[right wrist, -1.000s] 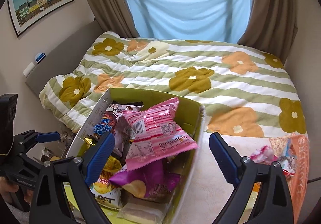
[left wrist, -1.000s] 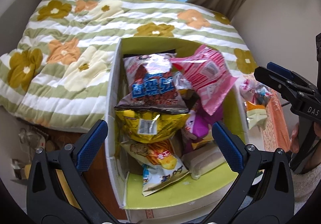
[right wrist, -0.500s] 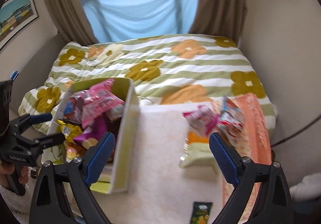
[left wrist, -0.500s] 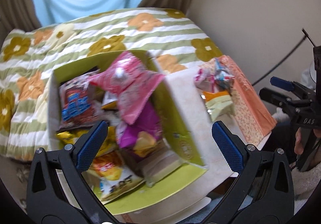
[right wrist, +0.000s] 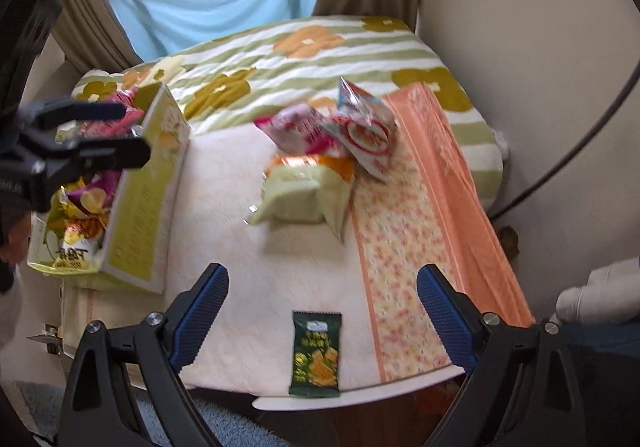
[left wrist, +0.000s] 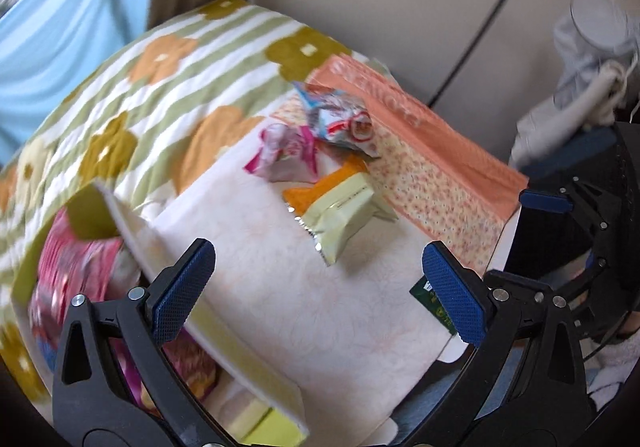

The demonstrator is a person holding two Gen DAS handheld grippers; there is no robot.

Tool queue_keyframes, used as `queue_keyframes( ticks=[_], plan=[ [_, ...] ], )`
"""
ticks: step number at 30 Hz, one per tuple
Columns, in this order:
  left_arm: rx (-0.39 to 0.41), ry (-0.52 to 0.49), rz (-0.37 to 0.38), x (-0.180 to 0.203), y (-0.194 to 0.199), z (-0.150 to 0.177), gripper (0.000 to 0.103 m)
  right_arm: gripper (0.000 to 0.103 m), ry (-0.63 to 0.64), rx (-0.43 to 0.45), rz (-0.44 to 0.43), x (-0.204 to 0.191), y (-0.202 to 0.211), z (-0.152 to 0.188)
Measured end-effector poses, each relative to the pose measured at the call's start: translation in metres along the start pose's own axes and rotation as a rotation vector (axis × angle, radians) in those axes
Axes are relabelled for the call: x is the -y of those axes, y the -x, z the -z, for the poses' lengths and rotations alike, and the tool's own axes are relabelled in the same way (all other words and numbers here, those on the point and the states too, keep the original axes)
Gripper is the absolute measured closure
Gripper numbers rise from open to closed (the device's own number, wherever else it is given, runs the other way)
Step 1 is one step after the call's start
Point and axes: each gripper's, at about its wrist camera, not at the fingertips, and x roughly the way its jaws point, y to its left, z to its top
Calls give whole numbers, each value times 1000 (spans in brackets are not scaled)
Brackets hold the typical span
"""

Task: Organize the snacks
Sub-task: 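Grasp the orange-and-cream bag with the left tool while the right tool grasps the green cracker pack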

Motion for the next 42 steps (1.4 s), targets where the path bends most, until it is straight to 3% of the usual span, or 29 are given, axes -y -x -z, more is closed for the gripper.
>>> queue_keyframes(
  ticks=[8, 13, 16, 23, 31, 34, 42],
  plan=[
    [-173, -292, 37, 27, -95, -39, 1, 9, -80, -100, 29, 12, -43, 34],
    [-257, -395, 61, 38, -147, -42, 13, 10, -77, -145, 56, 2, -73, 55],
    [-293, -442, 67, 44, -166, -38, 14, 14, -87, -162, 57, 0, -88, 65],
    [-293, -541, 15, 50, -181, -33, 14, 17, -76, -207, 79, -7, -103, 80],
    [-301, -554, 49, 51, -192, -46, 17, 26, -44, -254, 113, -7, -108, 87],
    [-326, -599, 45, 56, -199, -42, 28, 27, -57, -258, 111, -8, -109, 90],
    [-331, -620, 44, 59, -207, -35, 32, 27, -72, -262, 102, -10, -120, 94]
  ],
)
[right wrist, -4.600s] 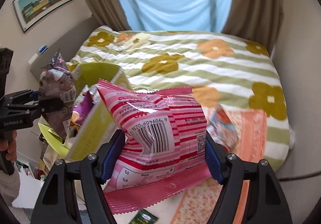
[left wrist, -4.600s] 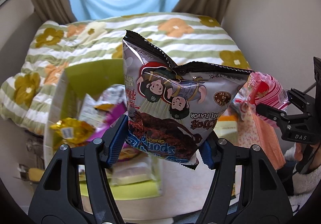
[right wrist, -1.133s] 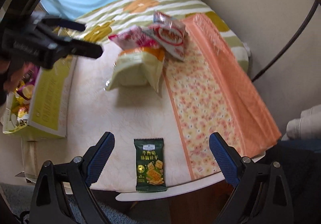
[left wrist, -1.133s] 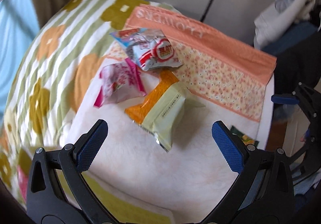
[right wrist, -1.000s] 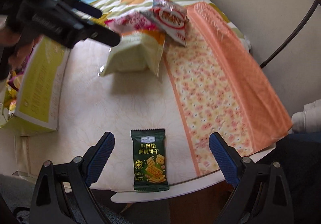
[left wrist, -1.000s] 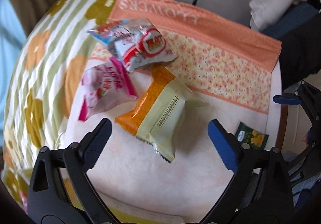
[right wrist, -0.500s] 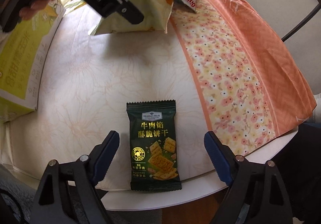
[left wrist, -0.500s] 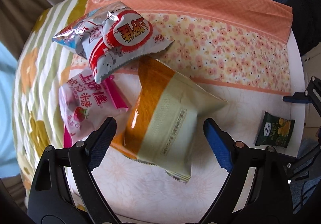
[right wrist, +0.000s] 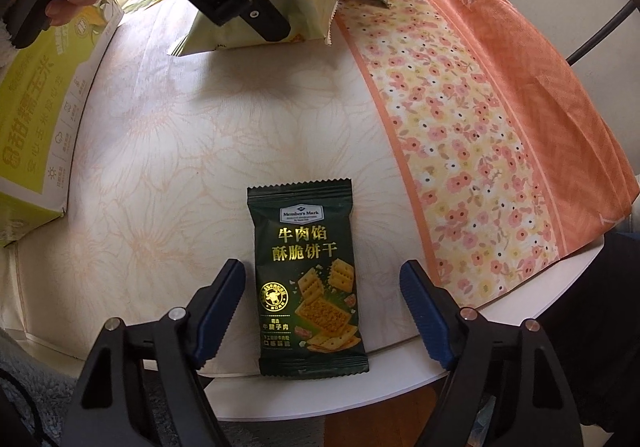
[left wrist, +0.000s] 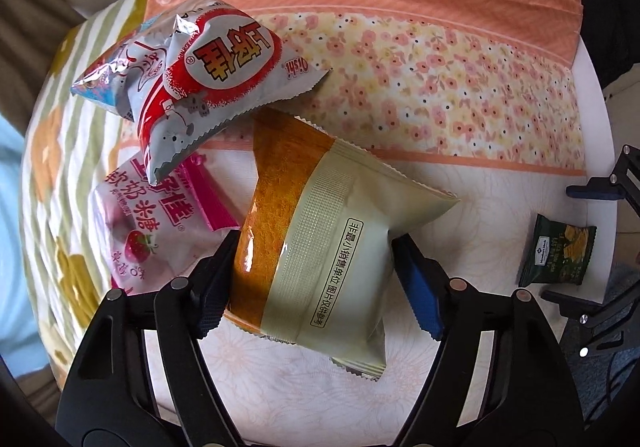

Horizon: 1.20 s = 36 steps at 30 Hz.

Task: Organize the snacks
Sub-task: 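Grasp the orange-and-cream bag with the left tool while the right tool grasps the green cracker pack, then carry both snacks into the cardboard box and open both tools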

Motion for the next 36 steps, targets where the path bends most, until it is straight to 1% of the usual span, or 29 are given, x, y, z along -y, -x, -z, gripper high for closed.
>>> queue_keyframes(
  ticks=[5, 10, 12, 14, 16, 18, 22, 27, 33, 36],
  plan=[
    [9, 6, -7, 4, -1, 4, 37, 28, 11, 2, -3, -2, -3, 1],
    [2, 19, 2, 7, 5, 10, 40, 38, 34, 5, -10, 0, 2, -3],
    [4, 29, 0, 7, 9, 12, 40, 41, 45, 8, -13, -1, 4, -3],
    [16, 42, 2, 7, 15, 16, 40, 45, 51, 15, -16, -1, 3, -3],
    [17, 55, 4, 6, 21, 19, 40, 55, 58, 23, -20, -2, 5, -4],
    [20, 72, -2, 3, 26, 21, 40, 61, 73, 35, -22, -5, 8, -5],
    [23, 104, -5, 1, 33, 29, 40, 62, 86, 39, -27, -8, 8, -8],
    [36, 143, -2, -1, 47, 40, 40, 63, 87, 72, -40, -5, 22, -12],
    [81, 201, -27, 1, 84, 49, 40, 63, 82, 130, -47, 5, 51, -23],
    [110, 247, -65, 1, 109, 50, 40, 63, 85, 173, -50, 10, 73, -30]
  ],
)
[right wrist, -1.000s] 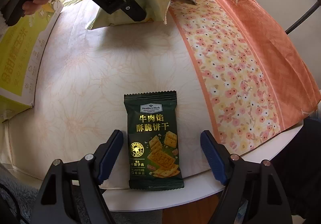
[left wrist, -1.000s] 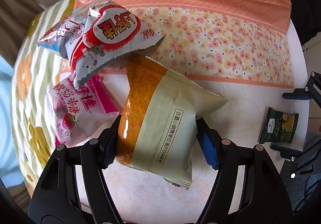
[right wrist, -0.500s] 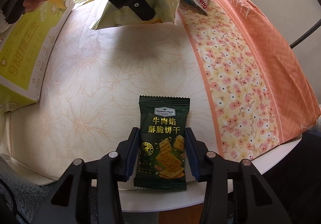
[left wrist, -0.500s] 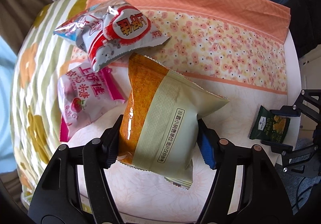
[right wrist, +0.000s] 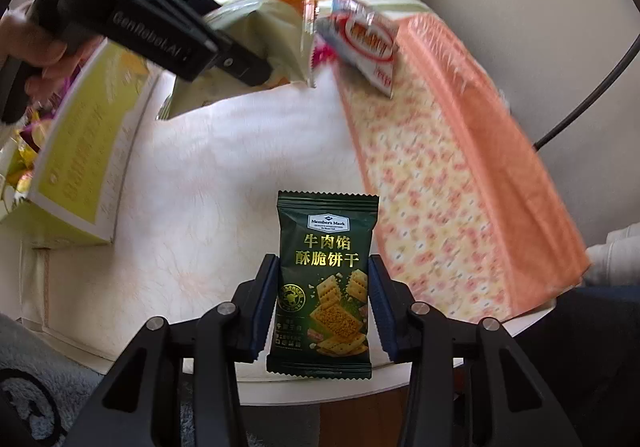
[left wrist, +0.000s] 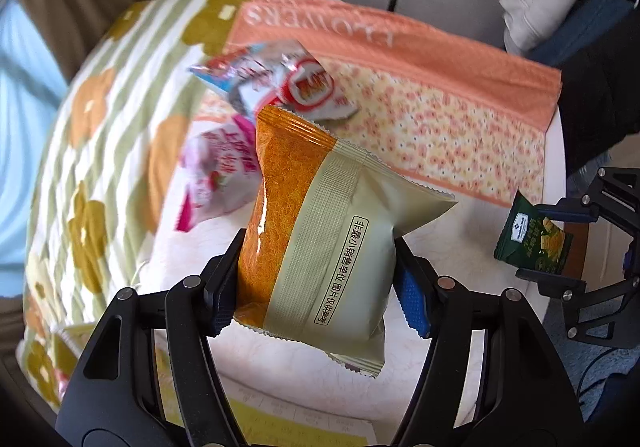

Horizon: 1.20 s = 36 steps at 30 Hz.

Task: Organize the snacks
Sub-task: 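Carry both snacks into the cardboard box and open both tools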

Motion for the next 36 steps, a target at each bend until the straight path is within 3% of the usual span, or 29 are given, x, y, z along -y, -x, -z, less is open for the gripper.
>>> queue_keyframes(
  ticks=[9, 13, 19, 29, 36],
  plan=[
    [134, 273, -127, -44, 98, 24, 40, 63, 141, 150, -7, -3, 63, -45],
    [182, 407, -182, -64, 144, 58, 40, 63, 233, 217, -36, -22, 87, -69],
    [208, 641, -300, -84, 196, 134, 40, 63, 350, 286, -180, -59, 113, -102],
    [174, 982, -401, -79, 207, 266, 40, 63, 510, 281, -389, -140, 116, -109],
    [188, 1152, -381, -73, 179, 325, 40, 63, 530, 218, -450, -183, 99, -104]
  ],
)
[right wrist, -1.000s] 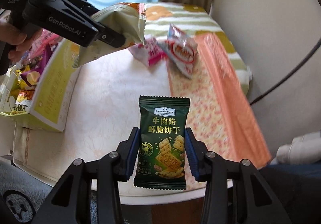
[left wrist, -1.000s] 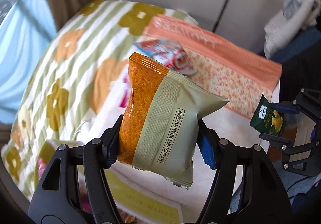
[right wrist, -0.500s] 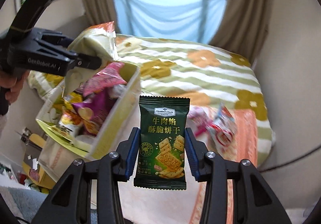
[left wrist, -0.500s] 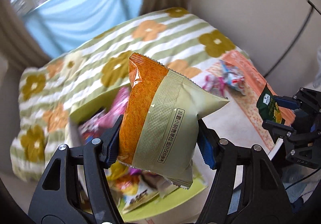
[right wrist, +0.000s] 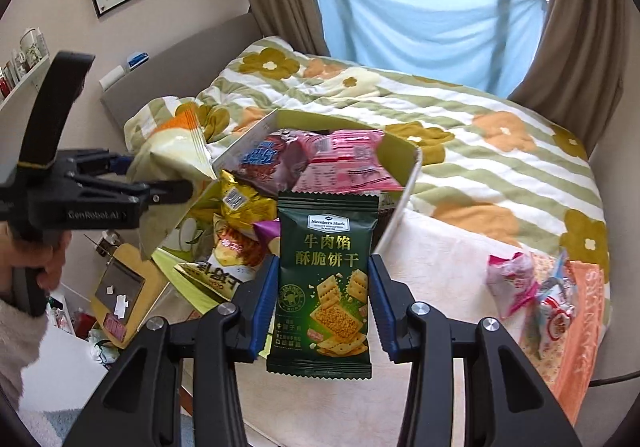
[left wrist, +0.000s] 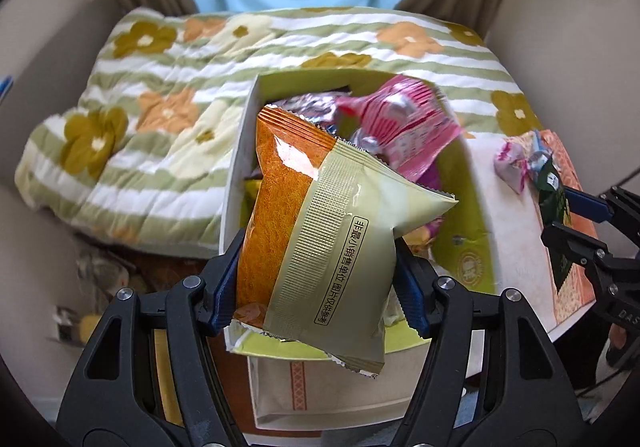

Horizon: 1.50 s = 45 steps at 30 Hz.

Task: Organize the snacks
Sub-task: 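Carry both snacks into the cardboard box and open both tools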

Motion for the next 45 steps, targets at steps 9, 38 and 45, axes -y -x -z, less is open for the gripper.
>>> queue_keyframes(
  ticks=[9, 38, 45],
  plan=[
    [-57, 94, 136, -8, -50, 18, 35, 63, -53, -63, 10, -14, -36, -2],
    [46, 117, -25, -53, -16, 74, 6, 15, -114, -60, -23, -49, -85, 7],
    [91, 88, -34, -43, 6, 76, 6, 15, -117, -5, 4, -50, -63, 14]
  ],
)
